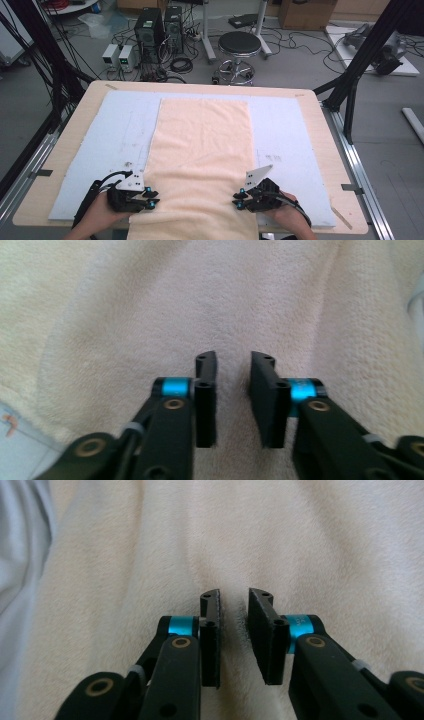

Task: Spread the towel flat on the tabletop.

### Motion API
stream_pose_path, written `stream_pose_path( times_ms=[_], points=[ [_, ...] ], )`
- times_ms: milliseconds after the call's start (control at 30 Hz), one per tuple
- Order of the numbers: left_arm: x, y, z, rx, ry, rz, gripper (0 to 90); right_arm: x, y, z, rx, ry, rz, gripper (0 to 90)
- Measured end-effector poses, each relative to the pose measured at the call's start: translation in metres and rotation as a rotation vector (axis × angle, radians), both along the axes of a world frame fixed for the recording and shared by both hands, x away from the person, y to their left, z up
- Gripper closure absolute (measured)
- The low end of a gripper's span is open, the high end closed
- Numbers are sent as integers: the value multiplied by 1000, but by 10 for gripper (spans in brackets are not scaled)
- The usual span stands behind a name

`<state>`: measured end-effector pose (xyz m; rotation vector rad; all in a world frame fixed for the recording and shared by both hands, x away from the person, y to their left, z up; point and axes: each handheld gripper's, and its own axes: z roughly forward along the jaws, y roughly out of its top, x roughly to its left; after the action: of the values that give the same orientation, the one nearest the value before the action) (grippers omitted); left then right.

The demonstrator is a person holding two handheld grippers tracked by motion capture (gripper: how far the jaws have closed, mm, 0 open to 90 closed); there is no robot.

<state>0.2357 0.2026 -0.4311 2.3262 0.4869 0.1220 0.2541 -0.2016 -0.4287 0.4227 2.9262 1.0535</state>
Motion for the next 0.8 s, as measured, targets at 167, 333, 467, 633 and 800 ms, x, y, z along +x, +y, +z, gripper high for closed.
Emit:
stream_pose_path(
  times_ms=[167, 333, 467, 633, 800],
  points=[
    [-11, 5, 2, 14, 4, -16, 712, -12, -4, 2, -18, -23, 26, 765],
    [-10, 5, 4, 6, -4, -20, 666, -12, -8, 5, -5, -12, 12, 692],
    [1, 3, 5, 4, -21, 22, 592, -1, -8, 10, 29, -28, -39, 662],
    [-1, 3, -1, 15, -14, 0, 548, 3, 0, 4, 5, -23, -9, 628],
    [-3, 6, -1, 2, -11, 4, 523, -1, -3, 0, 7, -14, 0, 622]
  ],
)
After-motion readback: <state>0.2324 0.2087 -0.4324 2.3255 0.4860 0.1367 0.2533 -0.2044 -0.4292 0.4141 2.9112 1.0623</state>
